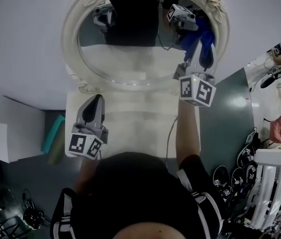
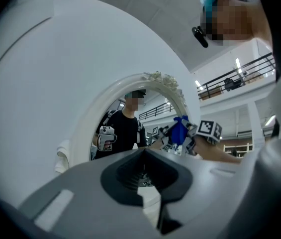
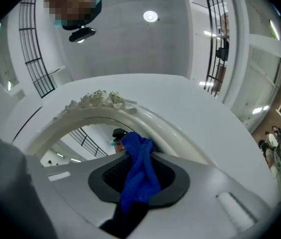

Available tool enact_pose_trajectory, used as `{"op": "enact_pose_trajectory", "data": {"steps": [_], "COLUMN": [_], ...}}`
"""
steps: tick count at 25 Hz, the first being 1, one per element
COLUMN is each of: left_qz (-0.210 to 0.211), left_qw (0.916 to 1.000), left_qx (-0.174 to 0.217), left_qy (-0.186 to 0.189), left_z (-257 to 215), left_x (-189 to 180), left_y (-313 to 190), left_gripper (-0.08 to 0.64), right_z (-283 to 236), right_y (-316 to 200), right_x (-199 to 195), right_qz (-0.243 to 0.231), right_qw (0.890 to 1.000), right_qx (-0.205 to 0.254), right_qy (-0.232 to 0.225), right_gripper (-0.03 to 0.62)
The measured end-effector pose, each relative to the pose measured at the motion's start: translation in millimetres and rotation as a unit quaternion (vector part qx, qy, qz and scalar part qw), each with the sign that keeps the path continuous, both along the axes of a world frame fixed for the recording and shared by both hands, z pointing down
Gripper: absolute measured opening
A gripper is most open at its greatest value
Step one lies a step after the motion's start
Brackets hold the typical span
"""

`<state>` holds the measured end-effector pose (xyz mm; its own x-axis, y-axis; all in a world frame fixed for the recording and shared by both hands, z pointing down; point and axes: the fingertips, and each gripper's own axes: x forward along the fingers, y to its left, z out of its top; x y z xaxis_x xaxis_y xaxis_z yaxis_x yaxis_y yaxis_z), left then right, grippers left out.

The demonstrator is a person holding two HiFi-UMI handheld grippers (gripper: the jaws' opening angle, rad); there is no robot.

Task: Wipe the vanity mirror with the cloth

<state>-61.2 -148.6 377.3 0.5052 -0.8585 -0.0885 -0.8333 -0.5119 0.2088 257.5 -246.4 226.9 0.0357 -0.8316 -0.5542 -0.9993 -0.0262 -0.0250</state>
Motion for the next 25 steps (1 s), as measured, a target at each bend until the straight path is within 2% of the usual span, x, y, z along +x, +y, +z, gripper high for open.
{"op": "enact_pose_trajectory", "data": {"steps": [4,8,12,13,16,20,22,25], "left_qz": [-0.001,0.004,0.014,0.017,0.025,0.027,0.025,0.022], "left_qw": [1.0000,0.9999,0.9998,0.9998,0.9996,0.9995,0.9996,0.9996], "left_qx": [0.003,0.008,0.009,0.008,0.004,-0.001,-0.002,-0.003], "left_qy": [-0.006,-0.010,-0.010,-0.010,-0.013,-0.014,-0.014,-0.016], "left_z": [-11,-16,-16,-16,-16,-18,-17,-13], "left_x": [4,7,10,11,12,15,16,16], "left_y": [-5,-16,-29,-32,-41,-46,-42,-36], "left_gripper": [0.011,0.011,0.011,0.011,0.011,0.011,0.011,0.011], "right_z": [-45,-65,-67,-64,-43,-26,-2,58], "right_y": [0,-6,-13,-16,-28,-32,-27,-20], "right_x": [-27,-59,-90,-97,-110,-136,-152,-166], "right_qz": [0.017,0.046,0.056,0.057,0.067,0.056,0.039,0.005], "right_qw": [0.995,0.981,0.959,0.953,0.933,0.909,0.891,0.871], "right_qx": [-0.009,0.001,0.026,0.022,-0.028,-0.009,-0.001,-0.021], "right_qy": [0.094,0.191,0.277,0.296,0.351,0.414,0.452,0.491], "right_gripper": [0.067,0.069,0.068,0.067,0.067,0.067,0.067,0.066]}}
